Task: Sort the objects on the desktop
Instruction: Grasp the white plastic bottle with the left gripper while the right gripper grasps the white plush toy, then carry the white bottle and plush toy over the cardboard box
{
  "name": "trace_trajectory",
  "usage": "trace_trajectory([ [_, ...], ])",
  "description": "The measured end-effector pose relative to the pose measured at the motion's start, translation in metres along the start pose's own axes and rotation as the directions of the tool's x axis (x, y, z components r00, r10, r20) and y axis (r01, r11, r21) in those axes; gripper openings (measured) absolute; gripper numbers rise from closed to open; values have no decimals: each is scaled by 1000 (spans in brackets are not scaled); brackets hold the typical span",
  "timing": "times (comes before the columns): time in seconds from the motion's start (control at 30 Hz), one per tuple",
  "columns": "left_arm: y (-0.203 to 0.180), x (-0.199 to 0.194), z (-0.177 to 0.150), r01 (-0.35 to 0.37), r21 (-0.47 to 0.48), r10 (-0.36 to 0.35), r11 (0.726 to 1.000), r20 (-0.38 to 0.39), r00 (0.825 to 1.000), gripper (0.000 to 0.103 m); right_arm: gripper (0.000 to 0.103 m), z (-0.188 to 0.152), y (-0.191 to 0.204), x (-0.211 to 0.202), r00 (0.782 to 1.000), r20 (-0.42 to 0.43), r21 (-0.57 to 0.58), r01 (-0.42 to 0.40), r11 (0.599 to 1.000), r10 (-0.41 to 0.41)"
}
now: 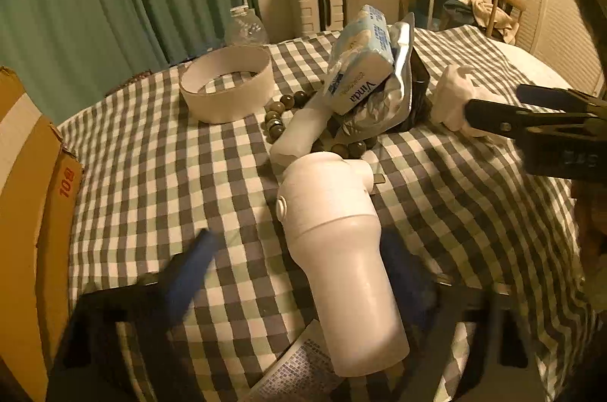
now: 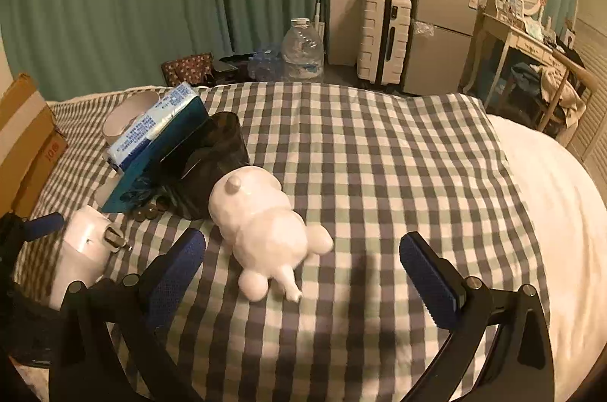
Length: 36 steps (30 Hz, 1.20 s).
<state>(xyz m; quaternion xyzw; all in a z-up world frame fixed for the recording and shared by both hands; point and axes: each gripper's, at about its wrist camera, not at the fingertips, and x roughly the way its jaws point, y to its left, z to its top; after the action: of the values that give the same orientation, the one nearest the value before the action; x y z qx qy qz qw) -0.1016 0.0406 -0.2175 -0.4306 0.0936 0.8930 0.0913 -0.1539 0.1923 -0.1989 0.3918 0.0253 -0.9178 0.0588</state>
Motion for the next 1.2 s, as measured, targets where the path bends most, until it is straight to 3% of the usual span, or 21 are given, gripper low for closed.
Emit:
trace_trajectory([
  [0.07, -1, -2, 0, 14, 9, -14, 1000, 6, 1000, 59, 103, 1, 4, 3, 1000, 5, -14, 6, 1000, -6],
  [0.1, -2, -3, 0, 13, 17, -13, 1000, 9, 1000, 43, 103, 1, 7, 5, 1000, -3, -19, 1, 1000, -1],
  [0.13, -3, -4, 0, 6, 26, -6, 1000, 11, 1000, 42, 102, 1, 10, 8, 1000, -25, -22, -7, 1000, 6],
  [0.2, -1, -5, 2, 7, 23, -8, 1000, 22, 1000, 42, 72, 1, 16, 13, 996, -81, -18, -29, 999, 28],
  [0.23, 2, -3, 5, 14, 16, -14, 1000, 22, 1000, 42, 51, -1, 19, 14, 995, -95, -19, -23, 1000, 21],
  [0.27, 4, -2, 7, 17, 7, -17, 1000, 19, 1000, 42, 40, -2, 24, 15, 994, -109, -33, -9, 999, 5],
  [0.33, 8, -8, 10, 6, -5, -6, 1000, 32, 999, 42, 40, -6, 32, 13, 994, -110, -60, 2, 998, -9],
  [0.57, 20, -41, 23, -3, -28, 6, 1000, 116, 993, 42, 40, -14, 32, -10, 995, -97, 8, -30, 1000, 31],
  [0.9, 23, -94, 39, -34, -39, 42, 999, 231, 972, 42, 40, -17, 17, -72, 999, 7, 87, -35, 996, 35],
  [1.2, 37, -142, 38, -64, -67, 81, 996, 293, 953, 42, 40, -11, 29, -123, 993, 113, 76, -28, 997, 19],
])
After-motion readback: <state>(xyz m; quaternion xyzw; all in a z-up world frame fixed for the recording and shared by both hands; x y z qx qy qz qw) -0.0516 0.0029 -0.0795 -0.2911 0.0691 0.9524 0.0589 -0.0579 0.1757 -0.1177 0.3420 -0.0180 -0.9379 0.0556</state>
